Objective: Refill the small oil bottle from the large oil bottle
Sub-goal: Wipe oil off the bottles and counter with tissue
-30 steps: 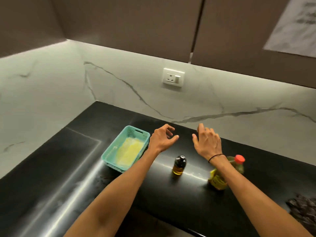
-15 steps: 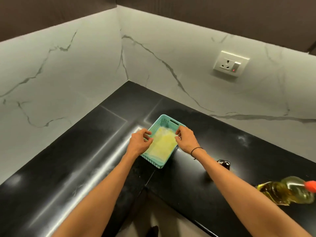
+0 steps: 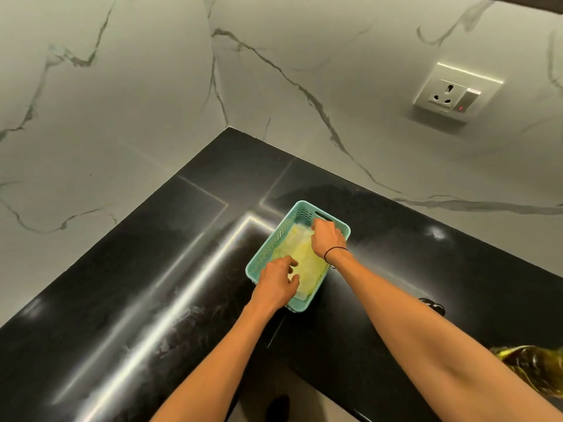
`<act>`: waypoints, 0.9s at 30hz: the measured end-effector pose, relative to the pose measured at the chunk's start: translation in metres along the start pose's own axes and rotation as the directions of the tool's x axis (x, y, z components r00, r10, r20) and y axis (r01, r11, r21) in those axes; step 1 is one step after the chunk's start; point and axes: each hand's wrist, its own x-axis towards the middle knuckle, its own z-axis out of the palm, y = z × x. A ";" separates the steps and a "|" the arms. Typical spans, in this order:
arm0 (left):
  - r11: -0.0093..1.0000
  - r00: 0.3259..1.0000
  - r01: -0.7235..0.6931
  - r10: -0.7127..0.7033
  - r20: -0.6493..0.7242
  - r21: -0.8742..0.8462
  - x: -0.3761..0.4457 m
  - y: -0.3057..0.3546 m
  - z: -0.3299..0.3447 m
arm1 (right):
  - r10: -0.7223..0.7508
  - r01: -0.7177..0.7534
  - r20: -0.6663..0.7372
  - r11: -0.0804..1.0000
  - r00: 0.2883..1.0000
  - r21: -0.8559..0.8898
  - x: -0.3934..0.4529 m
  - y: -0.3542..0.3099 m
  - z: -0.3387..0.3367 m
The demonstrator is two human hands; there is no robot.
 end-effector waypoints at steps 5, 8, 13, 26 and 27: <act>1.000 0.999 -0.009 0.008 -0.051 -0.018 0.002 -0.006 0.008 | 0.024 -0.023 0.043 0.999 0.999 -0.023 0.015 -0.008 0.009; 0.999 0.996 -0.015 0.012 -0.087 -0.041 0.002 -0.010 0.010 | 0.047 -0.048 0.040 0.999 0.998 0.023 0.020 -0.009 0.016; 0.998 0.993 -0.025 0.019 -0.119 -0.051 0.003 -0.011 0.014 | 0.067 -0.066 -0.022 0.996 0.997 0.055 0.025 -0.012 0.022; 0.996 0.985 -0.022 0.007 -0.170 -0.086 0.003 -0.012 0.016 | -0.010 -0.002 -0.202 0.998 0.979 -0.060 0.021 -0.017 0.022; 0.996 0.985 -0.022 0.006 -0.172 -0.090 0.003 -0.012 0.016 | -0.017 0.003 -0.210 0.998 0.977 -0.063 0.021 -0.017 0.022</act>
